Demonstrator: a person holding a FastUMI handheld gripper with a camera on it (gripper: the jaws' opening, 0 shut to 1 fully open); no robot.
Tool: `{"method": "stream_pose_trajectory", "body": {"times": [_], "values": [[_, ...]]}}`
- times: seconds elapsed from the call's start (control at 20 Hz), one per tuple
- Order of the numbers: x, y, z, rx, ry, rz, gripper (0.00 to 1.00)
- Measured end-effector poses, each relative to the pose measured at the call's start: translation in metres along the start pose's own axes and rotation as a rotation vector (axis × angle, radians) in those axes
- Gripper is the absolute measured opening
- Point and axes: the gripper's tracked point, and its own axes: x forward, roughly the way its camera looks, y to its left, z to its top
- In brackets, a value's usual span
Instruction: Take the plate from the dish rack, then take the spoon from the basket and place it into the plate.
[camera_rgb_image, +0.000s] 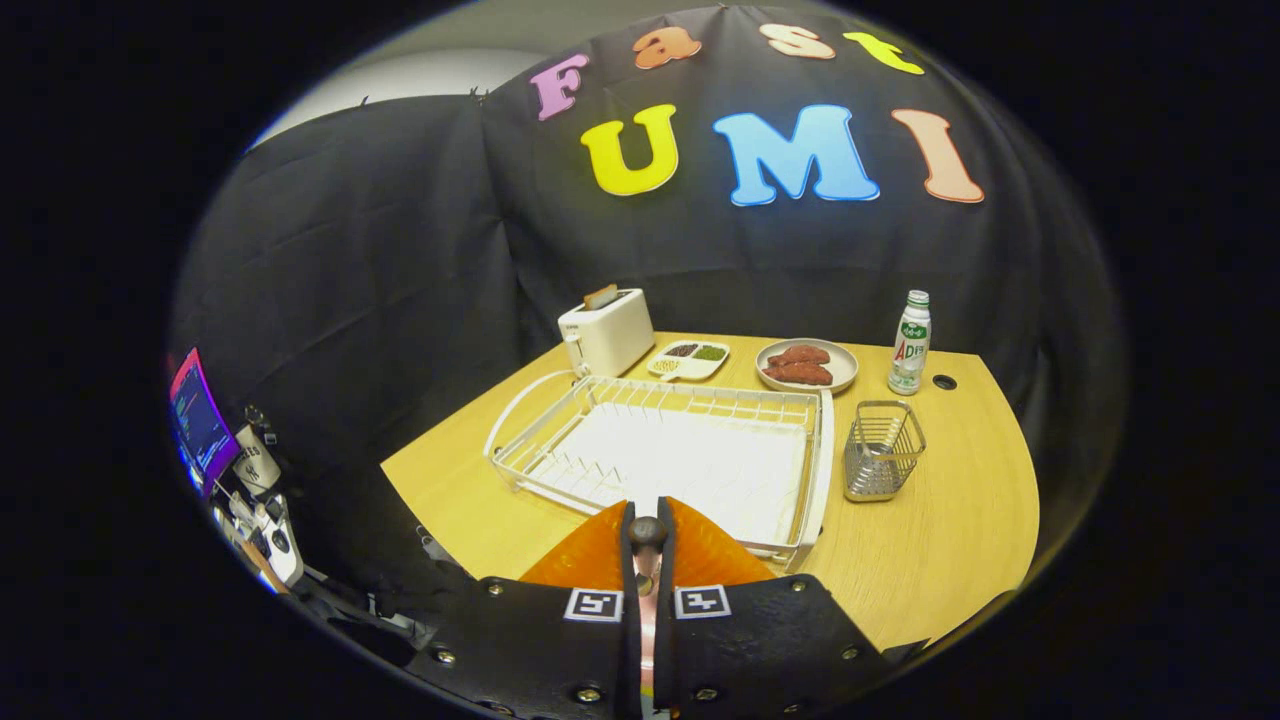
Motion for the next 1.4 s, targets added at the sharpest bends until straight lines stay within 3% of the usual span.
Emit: {"method": "stream_pose_trajectory", "body": {"times": [0.55, 0.75, 1.4], "values": [[0.021, 0.018, -0.028, -0.155, 0.08, -0.03, 0.05], [0.015, 0.019, -0.023, -0.131, 0.075, -0.02, 0.13], [-0.003, 0.001, 0.03, -0.061, -0.036, -0.03, 0.14]]}}
